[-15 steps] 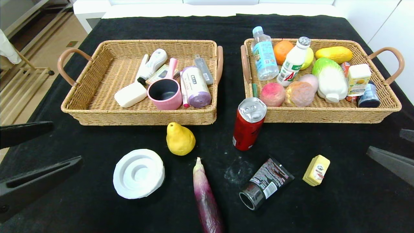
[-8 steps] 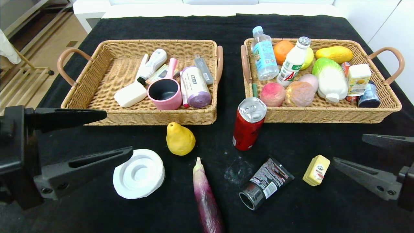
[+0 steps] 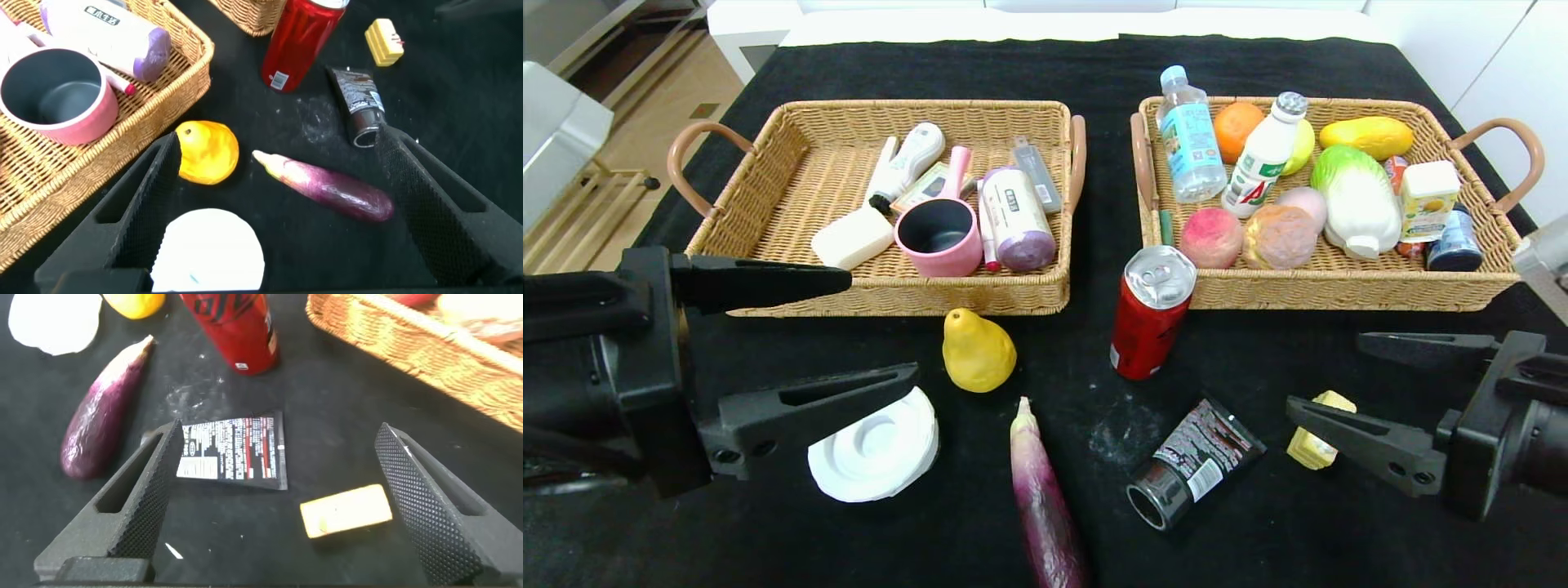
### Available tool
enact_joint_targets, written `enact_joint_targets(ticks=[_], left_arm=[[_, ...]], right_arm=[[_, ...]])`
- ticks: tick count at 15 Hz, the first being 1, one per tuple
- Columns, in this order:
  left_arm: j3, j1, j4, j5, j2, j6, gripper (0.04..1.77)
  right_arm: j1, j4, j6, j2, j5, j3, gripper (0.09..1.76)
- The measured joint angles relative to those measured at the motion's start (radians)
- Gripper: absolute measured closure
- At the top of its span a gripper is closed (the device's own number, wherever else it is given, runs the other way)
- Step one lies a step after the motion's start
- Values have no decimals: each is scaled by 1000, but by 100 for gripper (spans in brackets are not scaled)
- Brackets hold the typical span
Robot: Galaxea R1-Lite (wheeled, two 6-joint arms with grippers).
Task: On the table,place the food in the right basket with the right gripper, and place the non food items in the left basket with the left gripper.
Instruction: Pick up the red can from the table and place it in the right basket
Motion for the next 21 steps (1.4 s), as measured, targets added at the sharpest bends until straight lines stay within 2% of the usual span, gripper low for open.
enact_joint_targets(ticks=[10,17,21], left_arm=[[19,-1,3,34,-13,28,9],[28,-1,1,34,-37,31,9],[28,-1,0,34,-45,31,9]], right_arm=[[32,-58,-3,116,-3,-58,14],[144,-197,-3,253,-162,-93,14],[184,-205,-3,317,-182,-140,14]])
